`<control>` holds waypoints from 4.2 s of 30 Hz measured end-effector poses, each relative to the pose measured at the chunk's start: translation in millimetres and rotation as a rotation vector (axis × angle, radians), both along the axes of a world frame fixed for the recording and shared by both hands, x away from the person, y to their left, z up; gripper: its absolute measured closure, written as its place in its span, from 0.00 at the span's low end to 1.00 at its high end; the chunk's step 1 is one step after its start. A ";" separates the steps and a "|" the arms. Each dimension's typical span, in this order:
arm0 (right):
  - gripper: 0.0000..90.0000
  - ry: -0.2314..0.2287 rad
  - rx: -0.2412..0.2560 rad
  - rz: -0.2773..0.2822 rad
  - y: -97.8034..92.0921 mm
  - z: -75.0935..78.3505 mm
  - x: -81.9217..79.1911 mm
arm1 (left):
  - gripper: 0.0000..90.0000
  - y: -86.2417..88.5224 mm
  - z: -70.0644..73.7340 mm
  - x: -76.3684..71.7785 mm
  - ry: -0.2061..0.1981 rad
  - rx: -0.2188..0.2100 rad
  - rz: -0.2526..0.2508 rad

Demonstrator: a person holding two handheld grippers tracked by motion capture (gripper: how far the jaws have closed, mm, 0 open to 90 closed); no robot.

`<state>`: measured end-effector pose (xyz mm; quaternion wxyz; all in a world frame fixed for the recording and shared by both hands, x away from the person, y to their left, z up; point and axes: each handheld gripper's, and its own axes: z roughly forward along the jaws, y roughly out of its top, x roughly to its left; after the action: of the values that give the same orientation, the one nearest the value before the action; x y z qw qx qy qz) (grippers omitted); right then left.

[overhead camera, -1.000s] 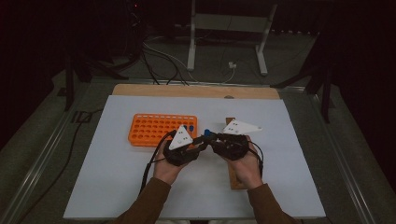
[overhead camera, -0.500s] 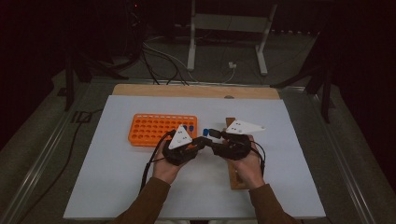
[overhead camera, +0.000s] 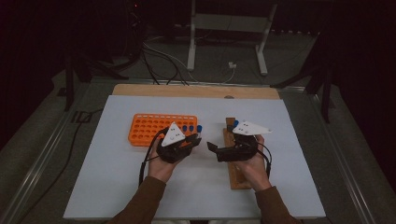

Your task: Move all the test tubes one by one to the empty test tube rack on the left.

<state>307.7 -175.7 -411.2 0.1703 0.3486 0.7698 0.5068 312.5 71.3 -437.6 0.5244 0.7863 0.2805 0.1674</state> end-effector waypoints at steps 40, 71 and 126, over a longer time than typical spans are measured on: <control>0.01 0.009 0.012 -0.071 -46.8 -16.3 -5.6 | 0.87 46.7 -6.0 23.3 -0.023 -0.014 0.163; 0.01 0.009 0.024 -0.054 -44.8 -17.8 -6.2 | 0.87 42.9 -42.3 40.8 0.056 0.040 0.222; 0.01 0.017 0.009 -0.067 -46.7 -19.9 -0.1 | 0.18 62.5 -40.1 23.4 0.092 -0.012 0.292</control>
<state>307.6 -222.4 -431.1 0.1791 0.3790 0.7569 0.5015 335.9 133.9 -477.7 0.4857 0.7408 0.4167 0.2039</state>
